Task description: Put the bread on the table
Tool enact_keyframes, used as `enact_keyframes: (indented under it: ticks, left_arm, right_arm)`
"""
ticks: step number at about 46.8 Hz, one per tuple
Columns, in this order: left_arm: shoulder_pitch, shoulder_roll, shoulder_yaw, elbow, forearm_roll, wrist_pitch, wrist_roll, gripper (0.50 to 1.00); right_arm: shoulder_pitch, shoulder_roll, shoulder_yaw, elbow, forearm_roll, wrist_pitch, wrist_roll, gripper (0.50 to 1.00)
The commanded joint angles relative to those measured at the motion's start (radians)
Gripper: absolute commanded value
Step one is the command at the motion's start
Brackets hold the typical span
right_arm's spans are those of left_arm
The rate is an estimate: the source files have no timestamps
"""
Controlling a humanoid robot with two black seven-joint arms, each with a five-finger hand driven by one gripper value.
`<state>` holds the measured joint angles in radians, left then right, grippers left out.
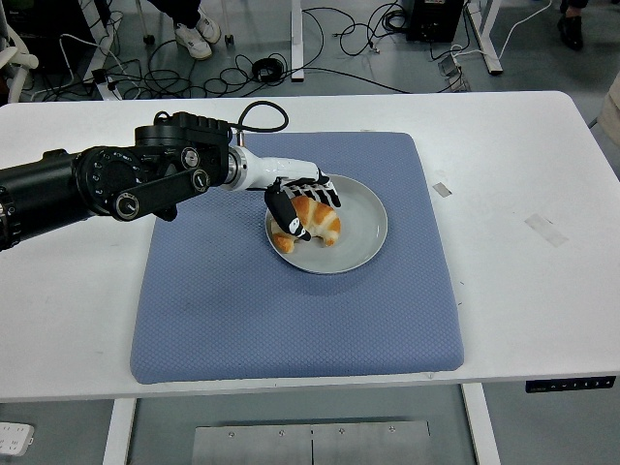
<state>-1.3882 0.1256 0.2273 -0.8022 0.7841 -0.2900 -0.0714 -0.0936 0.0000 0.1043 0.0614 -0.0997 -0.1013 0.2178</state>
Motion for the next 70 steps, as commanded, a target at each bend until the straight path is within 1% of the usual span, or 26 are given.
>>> enact_keyframes:
  ticks: [1, 15, 21, 37, 42, 52, 57, 70]
  left_arm:
    - [0.000, 0.000, 0.000, 0.000, -0.002, -0.001, 0.001, 0.772]
    - [0.001, 0.002, -0.002, 0.000, -0.002, -0.001, 0.001, 0.752]
    - [0.001, 0.000, 0.000, 0.000, -0.002, -0.001, 0.001, 0.731]
    - [0.001, 0.000, 0.001, 0.000, 0.000, -0.001, 0.001, 0.699]
    - [0.000, 0.000, 0.001, 0.000, 0.000, -0.003, -0.001, 0.674]
    - [-0.002, 0.002, 0.001, 0.000, 0.000, -0.003, -0.001, 0.595]
    - [-0.002, 0.003, 0.000, 0.000, 0.000, -0.003, -0.001, 0.587]
    - [-0.015, 0.020, -0.023, 0.000, -0.002, -0.005, -0.002, 0.589]
  right_arm:
    - [0.000, 0.000, 0.000, 0.000, 0.000, 0.000, 0.000, 1.000]
    - [0.000, 0.000, 0.000, 0.000, 0.000, 0.000, 0.000, 1.000]
    - [0.000, 0.000, 0.000, 0.000, 0.000, 0.000, 0.000, 1.000]
    - [0.000, 0.000, 0.000, 0.000, 0.000, 0.000, 0.000, 1.000]
    - [0.000, 0.000, 0.000, 0.000, 0.000, 0.000, 0.000, 1.000]
    - [0.000, 0.000, 0.000, 0.000, 0.000, 0.000, 0.000, 1.000]
    - [0.000, 0.000, 0.000, 0.000, 0.000, 0.000, 0.000, 1.000]
    - [0.000, 0.000, 0.000, 0.000, 0.000, 0.000, 0.000, 1.000]
